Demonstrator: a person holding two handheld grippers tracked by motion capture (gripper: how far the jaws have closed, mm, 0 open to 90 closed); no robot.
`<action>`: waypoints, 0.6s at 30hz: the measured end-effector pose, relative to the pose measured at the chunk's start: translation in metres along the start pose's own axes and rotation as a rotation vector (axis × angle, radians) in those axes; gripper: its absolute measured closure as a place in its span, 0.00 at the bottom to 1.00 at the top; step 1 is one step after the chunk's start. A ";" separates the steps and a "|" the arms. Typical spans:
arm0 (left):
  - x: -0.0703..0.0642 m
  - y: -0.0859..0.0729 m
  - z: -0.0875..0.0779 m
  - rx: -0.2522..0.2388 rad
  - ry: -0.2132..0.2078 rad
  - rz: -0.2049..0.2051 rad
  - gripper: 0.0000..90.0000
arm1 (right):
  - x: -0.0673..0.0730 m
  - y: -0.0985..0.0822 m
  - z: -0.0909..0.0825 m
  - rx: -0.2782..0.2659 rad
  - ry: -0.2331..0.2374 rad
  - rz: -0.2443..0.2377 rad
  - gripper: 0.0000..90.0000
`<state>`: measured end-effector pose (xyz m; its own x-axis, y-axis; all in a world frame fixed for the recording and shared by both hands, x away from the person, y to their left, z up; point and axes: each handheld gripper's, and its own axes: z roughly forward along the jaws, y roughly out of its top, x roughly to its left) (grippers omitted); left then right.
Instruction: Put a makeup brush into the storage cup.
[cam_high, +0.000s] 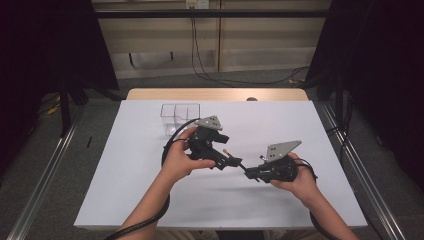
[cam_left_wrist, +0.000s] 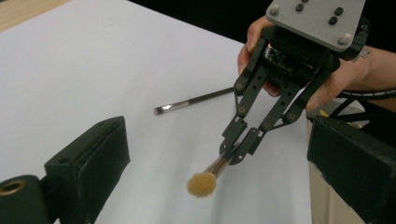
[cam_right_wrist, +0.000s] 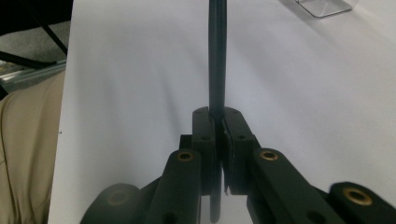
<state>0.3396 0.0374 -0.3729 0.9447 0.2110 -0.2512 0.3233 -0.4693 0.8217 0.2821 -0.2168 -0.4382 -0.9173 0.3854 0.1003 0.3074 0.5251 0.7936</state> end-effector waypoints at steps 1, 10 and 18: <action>0.000 -0.001 0.000 -0.011 0.001 -0.003 0.05 | 0.000 0.000 0.000 -0.010 -0.004 0.008 0.95; 0.004 -0.009 0.002 -0.087 0.024 -0.003 0.04 | 0.000 -0.001 0.001 -0.067 0.000 0.040 0.95; 0.005 -0.016 0.003 -0.162 0.030 -0.019 0.06 | 0.000 0.002 -0.001 -0.122 -0.018 0.065 0.95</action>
<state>0.3389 0.0437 -0.3888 0.9357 0.2449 -0.2541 0.3256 -0.3213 0.8892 0.2826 -0.2162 -0.4365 -0.8915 0.4294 0.1442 0.3319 0.4025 0.8531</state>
